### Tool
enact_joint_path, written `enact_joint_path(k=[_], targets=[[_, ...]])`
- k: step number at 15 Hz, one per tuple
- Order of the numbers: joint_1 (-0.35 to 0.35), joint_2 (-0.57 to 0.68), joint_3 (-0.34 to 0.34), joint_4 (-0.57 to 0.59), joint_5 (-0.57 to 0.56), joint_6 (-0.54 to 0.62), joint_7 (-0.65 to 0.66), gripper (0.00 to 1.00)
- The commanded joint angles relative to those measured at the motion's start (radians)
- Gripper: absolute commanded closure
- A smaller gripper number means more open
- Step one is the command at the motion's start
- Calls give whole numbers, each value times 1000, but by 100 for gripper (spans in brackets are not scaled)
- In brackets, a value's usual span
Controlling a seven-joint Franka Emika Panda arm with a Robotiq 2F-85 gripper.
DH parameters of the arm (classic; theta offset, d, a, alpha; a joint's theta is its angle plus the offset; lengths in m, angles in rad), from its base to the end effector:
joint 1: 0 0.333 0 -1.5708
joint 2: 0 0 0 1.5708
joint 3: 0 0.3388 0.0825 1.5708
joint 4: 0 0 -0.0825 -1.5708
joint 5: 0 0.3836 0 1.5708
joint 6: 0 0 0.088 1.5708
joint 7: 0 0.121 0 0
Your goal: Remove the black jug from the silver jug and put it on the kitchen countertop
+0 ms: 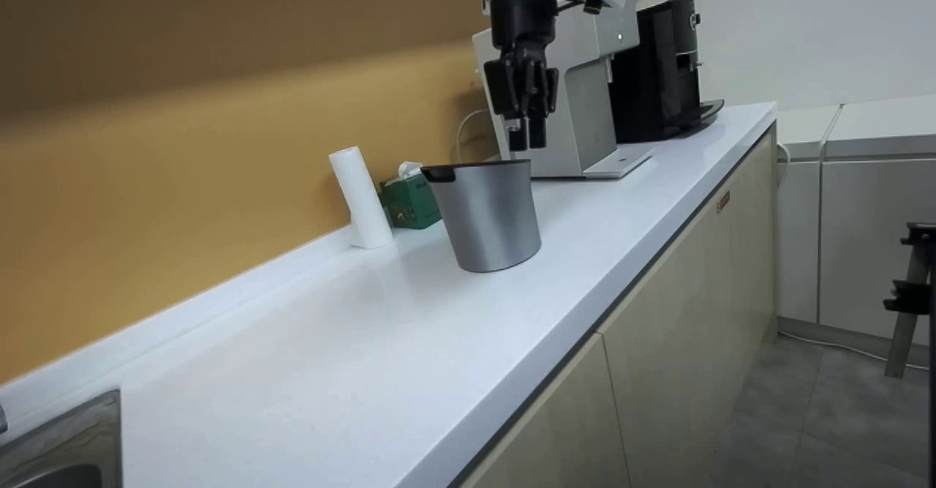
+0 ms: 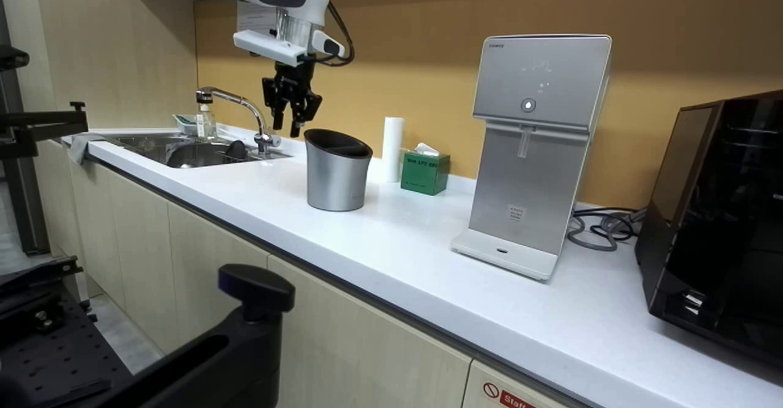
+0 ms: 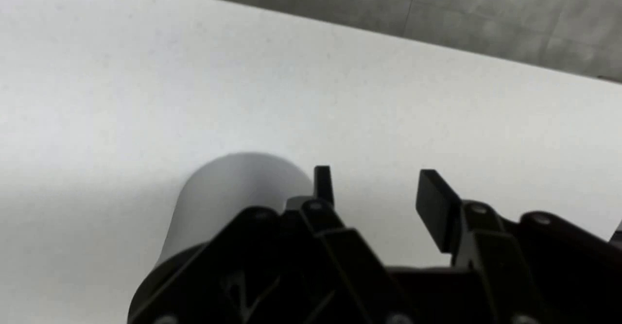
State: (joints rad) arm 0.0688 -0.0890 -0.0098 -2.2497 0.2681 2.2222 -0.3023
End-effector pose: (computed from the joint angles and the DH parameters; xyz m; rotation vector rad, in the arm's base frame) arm 0.5113 0.0415 0.4189 -2.9138 -0.2993 -0.1281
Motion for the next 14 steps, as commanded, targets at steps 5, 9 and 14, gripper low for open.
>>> enact_joint_path(k=[5, 9, 14], targets=[[-12, -27, 26, -13, -193, 169, 116, 16], [-20, -18, 34, -20, -222, 235, 172, 2], [-18, 88, 55, 52, -264, 377, 295, 0]])
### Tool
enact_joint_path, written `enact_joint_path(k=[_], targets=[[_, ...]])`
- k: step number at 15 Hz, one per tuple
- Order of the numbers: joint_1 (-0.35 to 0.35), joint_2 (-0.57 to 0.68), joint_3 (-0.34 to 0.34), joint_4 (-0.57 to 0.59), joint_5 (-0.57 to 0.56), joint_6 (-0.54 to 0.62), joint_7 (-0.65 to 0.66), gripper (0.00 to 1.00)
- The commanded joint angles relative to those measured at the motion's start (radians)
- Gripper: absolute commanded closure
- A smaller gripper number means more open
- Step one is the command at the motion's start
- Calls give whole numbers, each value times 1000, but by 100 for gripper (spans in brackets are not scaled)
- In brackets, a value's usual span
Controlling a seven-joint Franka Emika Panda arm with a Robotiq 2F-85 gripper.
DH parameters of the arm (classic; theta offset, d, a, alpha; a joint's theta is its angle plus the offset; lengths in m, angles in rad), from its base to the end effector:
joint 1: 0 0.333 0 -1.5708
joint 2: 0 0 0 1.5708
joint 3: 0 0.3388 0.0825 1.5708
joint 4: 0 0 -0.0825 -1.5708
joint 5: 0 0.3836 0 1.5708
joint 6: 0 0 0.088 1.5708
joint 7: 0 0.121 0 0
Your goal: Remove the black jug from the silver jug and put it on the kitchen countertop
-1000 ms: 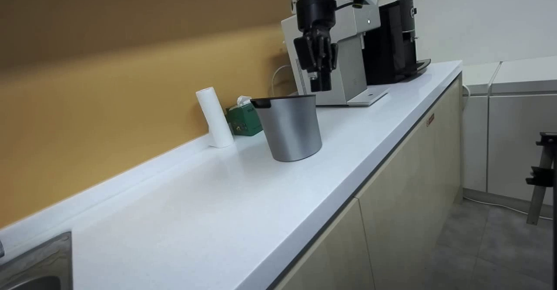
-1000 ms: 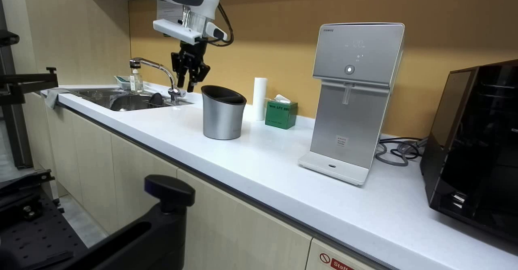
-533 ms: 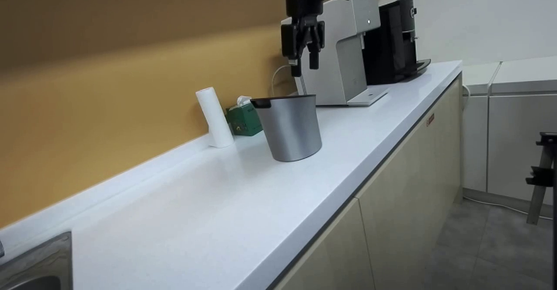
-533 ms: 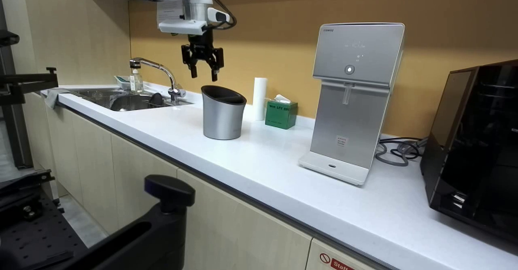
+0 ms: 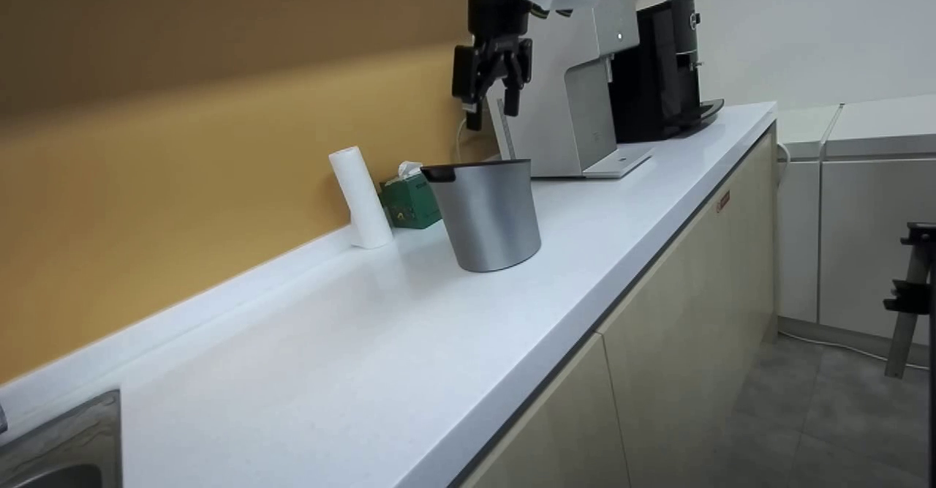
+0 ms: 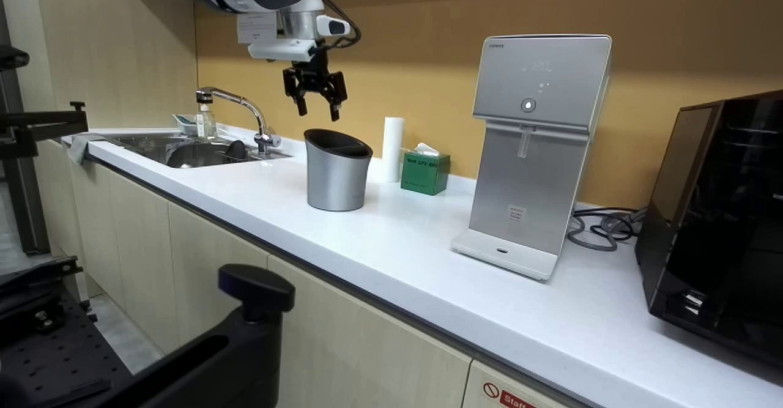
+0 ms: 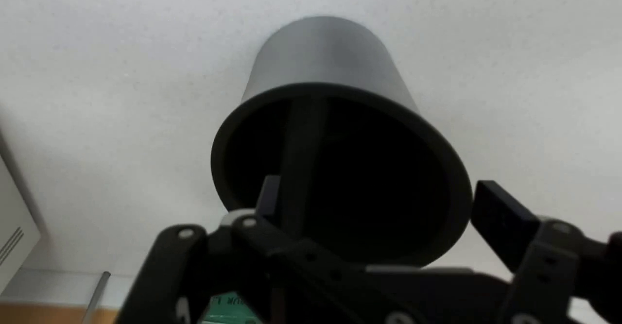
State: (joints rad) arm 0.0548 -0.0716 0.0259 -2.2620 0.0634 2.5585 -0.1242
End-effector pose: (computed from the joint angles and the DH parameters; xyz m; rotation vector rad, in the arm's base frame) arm 0.5421 0.0436 0.4400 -3.0451 -0.2422 -0.5698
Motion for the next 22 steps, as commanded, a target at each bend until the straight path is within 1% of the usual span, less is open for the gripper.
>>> enact_joint_path(k=[1, 3, 5, 6, 7, 8, 9, 10, 11, 13, 15, 22], targets=[[-3, 94, 23, 80, -83, 57, 157, 0], [1, 144, 25, 114, -168, 82, 280, 0], [9, 172, 6, 149, -283, 70, 419, 0], [21, 182, -1, 170, -334, 40, 489, 0], [29, 187, -5, 193, -357, 7, 533, 0], [33, 190, -3, 218, -349, -36, 555, 0], [37, 194, 1, 243, -331, -82, 564, 0], [35, 196, 17, 276, -255, -162, 519, 0], [26, 181, 5, 199, -295, -55, 494, 0], [33, 181, 13, 239, -264, -126, 495, 0], [36, 182, 15, 249, -258, -139, 495, 0], [5, 222, 12, 228, -95, -89, 374, 0]])
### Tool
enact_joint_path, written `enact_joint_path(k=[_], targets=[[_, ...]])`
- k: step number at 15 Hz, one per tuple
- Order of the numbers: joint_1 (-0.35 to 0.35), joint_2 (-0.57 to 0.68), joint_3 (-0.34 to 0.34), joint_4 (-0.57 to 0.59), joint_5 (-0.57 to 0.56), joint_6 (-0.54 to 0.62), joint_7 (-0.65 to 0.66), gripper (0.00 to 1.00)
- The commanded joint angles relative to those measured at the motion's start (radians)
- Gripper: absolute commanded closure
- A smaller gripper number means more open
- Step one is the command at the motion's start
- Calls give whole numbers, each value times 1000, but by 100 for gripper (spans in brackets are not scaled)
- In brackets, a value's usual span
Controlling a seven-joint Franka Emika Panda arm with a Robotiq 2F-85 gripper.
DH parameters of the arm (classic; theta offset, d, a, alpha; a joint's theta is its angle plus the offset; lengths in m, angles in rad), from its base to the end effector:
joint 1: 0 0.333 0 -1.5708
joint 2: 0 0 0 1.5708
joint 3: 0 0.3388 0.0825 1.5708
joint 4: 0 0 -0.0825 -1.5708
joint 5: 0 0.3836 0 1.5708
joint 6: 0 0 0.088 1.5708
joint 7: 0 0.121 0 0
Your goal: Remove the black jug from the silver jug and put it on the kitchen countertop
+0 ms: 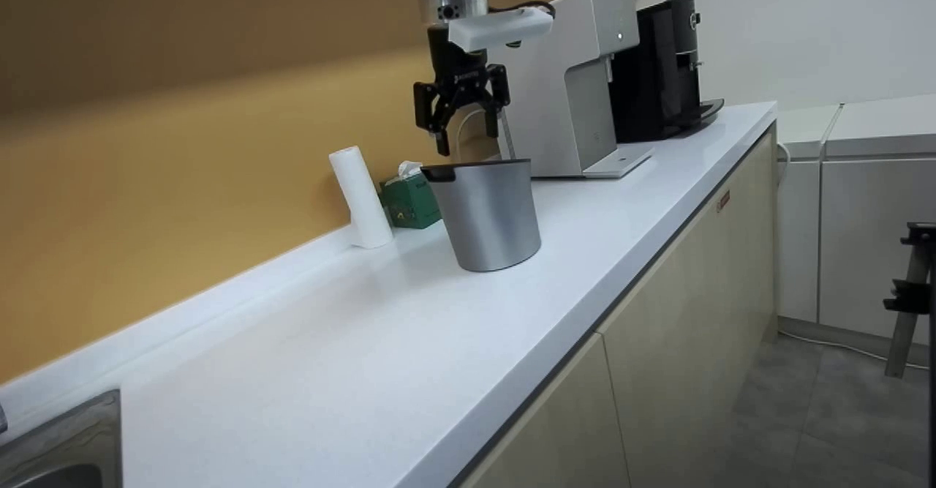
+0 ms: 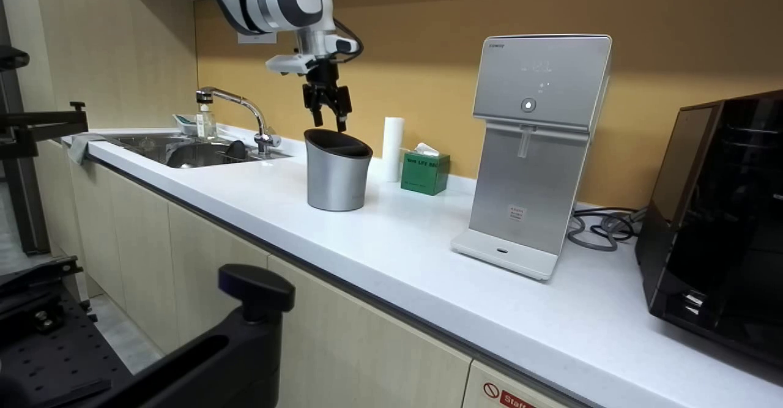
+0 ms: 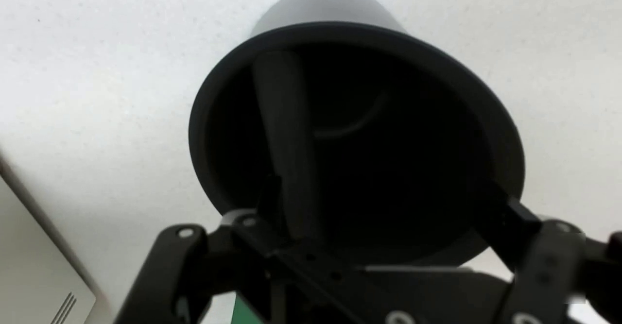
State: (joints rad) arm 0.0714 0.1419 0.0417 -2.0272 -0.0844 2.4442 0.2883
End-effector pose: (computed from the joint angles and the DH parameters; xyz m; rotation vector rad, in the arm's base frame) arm 0.6069 0.0673 0.4164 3.1042 -0.1853 0.4398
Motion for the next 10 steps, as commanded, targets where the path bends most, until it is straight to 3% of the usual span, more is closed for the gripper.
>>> enact_joint_path(k=[1, 10], targets=[[-15, 13, -5, -8, 66, 33, -50, 0], [-28, 27, -14, -17, 117, 64, -87, 0]])
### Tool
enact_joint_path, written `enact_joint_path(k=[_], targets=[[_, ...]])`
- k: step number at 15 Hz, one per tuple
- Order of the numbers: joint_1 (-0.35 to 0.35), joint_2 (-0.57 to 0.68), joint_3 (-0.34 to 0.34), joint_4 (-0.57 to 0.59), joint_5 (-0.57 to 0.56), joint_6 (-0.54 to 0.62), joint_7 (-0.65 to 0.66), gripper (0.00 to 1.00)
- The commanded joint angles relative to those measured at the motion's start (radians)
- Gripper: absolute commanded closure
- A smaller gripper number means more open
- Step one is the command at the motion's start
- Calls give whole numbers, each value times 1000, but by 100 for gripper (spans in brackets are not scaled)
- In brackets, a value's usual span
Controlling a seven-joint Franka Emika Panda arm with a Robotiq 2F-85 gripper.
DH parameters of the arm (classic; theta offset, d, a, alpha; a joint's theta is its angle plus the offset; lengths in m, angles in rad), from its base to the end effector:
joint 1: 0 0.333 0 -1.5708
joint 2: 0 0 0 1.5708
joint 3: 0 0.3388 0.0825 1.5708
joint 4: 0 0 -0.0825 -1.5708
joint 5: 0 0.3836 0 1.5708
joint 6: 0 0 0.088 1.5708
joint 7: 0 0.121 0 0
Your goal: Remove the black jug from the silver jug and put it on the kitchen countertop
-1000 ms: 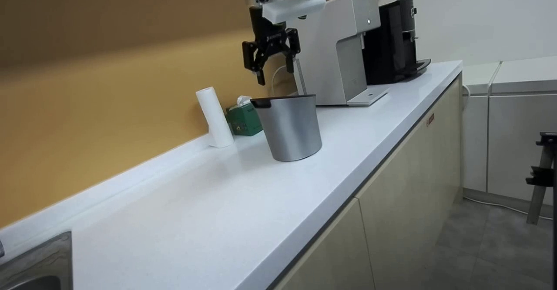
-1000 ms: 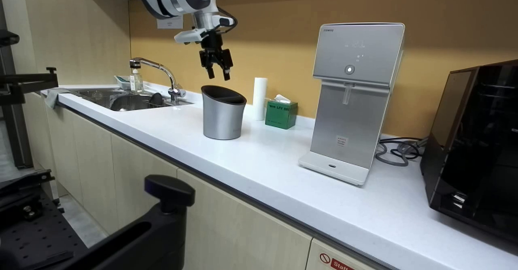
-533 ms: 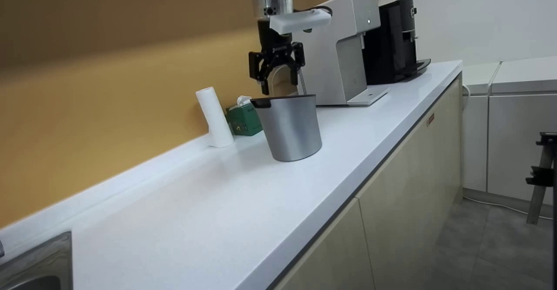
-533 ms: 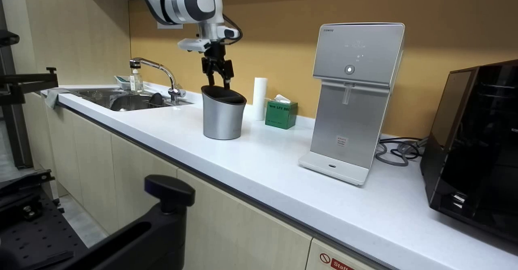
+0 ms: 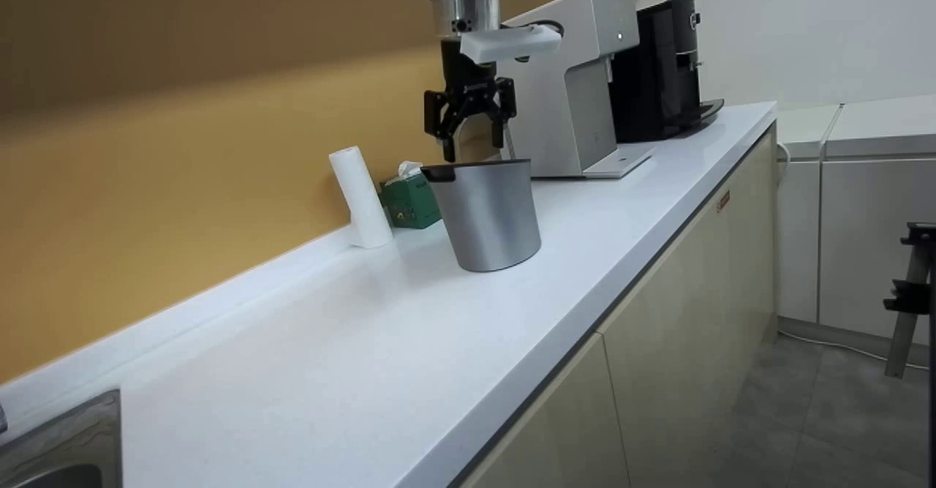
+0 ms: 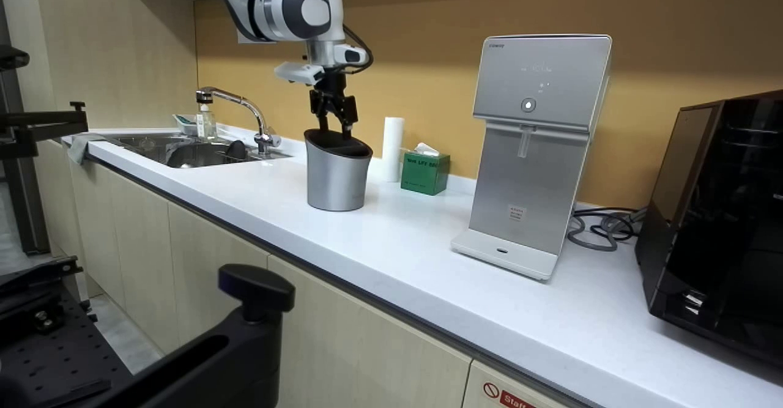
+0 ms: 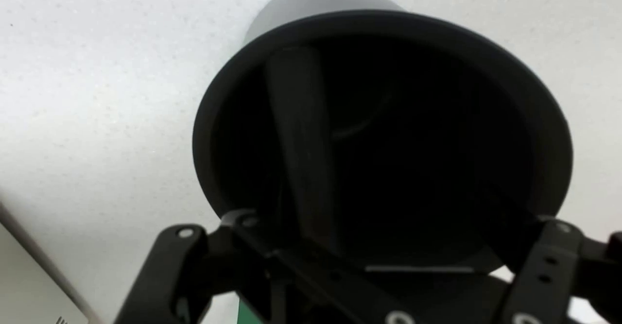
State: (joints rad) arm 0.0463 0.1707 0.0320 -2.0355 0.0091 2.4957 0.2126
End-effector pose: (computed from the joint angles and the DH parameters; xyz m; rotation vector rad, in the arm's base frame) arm 0.6136 0.0475 0.4008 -3.0491 0.2169 -0.4384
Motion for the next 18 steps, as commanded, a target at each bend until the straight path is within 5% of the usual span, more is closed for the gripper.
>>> enact_joint_path(k=[1, 18], targets=[[-4, 0, -5, -9, 26, 14, -11, 0], [-3, 54, -3, -16, 54, -22, -36, 0]])
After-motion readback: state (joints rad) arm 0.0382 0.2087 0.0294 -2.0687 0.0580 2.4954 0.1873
